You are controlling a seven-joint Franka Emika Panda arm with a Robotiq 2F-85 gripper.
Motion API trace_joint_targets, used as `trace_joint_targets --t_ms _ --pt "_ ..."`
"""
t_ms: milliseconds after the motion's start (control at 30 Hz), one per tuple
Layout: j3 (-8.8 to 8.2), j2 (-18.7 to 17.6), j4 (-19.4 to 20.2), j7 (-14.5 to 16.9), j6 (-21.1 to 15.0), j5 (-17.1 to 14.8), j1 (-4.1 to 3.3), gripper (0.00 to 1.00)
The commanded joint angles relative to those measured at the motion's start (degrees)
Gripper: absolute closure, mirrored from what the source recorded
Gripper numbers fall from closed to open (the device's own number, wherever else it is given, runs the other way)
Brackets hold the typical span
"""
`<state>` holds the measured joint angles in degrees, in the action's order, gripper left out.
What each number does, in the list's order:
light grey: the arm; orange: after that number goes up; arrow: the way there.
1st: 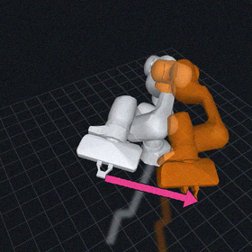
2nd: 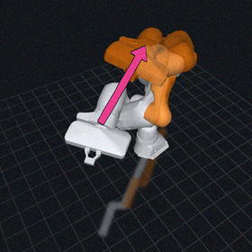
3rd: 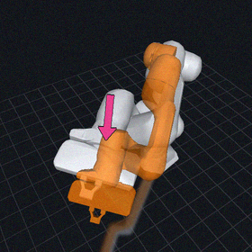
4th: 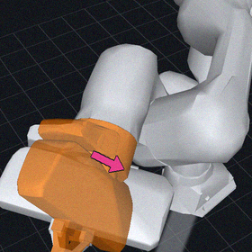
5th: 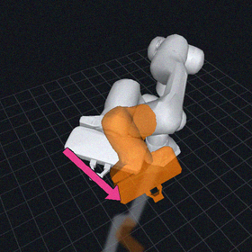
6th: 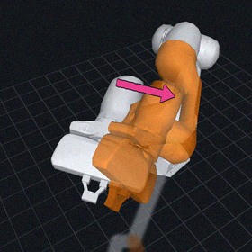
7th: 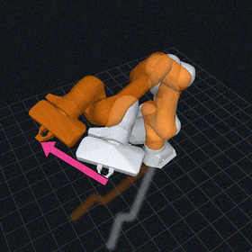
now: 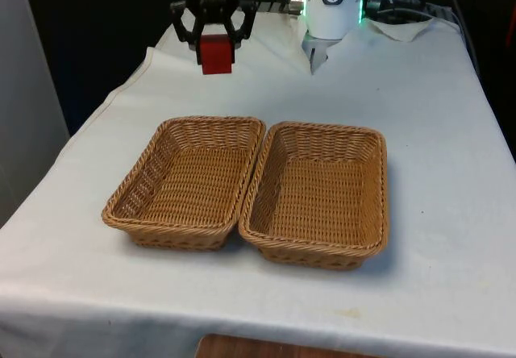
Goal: Pick up the red cube and place it into the right basket.
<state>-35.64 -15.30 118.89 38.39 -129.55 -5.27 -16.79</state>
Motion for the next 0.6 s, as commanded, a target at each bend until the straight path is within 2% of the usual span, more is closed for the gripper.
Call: trace_joint_targets --t_ms 0,100,300,333,367,567 --pt "0.0 -0.6 -0.5 0.0 0.0 -0.3 0.0 0.98" --pt "0.34 -3.0 -2.9 0.3 -0.4 -2.7 0.29 0.98" --pt "0.34 -5.4 -5.9 0.6 -0.4 -5.2 0.46 0.98" --pt "0.0 -5.1 -5.4 0.2 -0.2 -4.4 0.06 0.98" --pt "0.34 -5.8 -6.4 0.7 -0.4 -5.5 0.52 0.98" --pt "0.4 -8.0 -8.9 0.9 -0.3 -7.6 0.74 0.98"
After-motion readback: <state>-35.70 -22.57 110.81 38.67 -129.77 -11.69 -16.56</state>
